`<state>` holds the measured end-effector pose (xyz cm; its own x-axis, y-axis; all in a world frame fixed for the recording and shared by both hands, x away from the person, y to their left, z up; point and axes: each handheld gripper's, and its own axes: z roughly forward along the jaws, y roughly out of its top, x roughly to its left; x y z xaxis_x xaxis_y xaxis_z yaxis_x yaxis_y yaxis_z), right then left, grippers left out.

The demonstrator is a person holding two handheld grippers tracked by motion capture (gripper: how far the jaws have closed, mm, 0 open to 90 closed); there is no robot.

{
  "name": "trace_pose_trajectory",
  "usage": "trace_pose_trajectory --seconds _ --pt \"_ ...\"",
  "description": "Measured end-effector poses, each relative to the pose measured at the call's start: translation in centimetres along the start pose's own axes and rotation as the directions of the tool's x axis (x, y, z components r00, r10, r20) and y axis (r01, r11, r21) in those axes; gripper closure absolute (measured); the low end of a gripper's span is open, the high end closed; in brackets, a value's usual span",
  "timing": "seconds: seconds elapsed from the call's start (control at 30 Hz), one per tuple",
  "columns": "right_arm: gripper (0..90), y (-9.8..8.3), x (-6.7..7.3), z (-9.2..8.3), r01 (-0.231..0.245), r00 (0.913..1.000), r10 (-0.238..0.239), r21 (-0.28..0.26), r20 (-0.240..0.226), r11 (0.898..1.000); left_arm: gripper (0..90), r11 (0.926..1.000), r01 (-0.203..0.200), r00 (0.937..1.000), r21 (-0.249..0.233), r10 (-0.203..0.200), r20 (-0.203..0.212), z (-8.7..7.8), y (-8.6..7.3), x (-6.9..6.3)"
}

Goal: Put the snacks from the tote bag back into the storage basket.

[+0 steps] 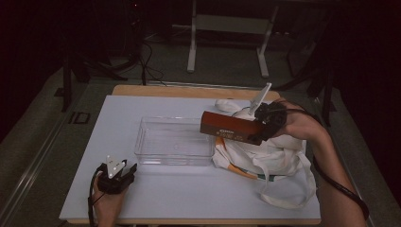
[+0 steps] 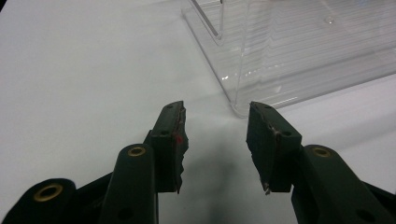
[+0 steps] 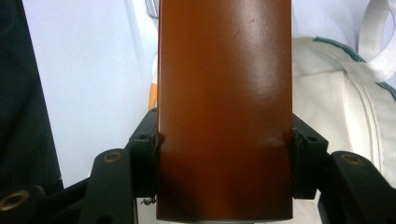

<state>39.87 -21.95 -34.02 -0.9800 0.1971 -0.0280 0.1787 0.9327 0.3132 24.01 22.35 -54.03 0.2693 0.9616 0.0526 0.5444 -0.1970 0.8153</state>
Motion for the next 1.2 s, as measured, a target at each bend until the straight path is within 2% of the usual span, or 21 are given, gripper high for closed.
trace_pose_trajectory --seconds 1.2 --pt "42.6 3.6 0.7 1.6 0.078 0.9961 -0.079 -0.032 -0.04 0.996 57.6 1.0 0.003 1.0 0.001 -0.003 0.002 0.0 0.0 0.0"
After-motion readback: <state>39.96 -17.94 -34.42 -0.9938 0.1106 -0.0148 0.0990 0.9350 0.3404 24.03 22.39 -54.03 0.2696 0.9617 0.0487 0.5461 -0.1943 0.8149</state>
